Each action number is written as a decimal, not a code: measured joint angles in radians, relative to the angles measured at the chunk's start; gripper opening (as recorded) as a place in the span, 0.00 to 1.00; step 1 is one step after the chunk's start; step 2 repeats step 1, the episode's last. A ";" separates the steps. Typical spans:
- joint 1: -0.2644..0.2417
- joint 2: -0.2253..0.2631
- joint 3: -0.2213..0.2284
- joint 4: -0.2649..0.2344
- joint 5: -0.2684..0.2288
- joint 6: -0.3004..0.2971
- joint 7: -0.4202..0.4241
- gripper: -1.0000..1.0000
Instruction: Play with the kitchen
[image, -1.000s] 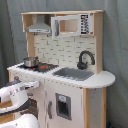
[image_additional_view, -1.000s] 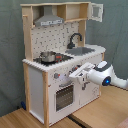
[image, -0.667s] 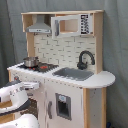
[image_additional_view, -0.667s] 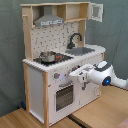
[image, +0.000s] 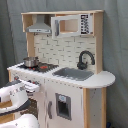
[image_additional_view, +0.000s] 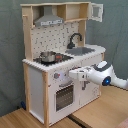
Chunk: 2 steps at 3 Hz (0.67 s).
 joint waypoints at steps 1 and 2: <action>0.000 0.000 0.000 0.000 0.000 0.000 0.104 1.00; 0.000 0.000 0.000 0.000 0.000 0.000 0.104 1.00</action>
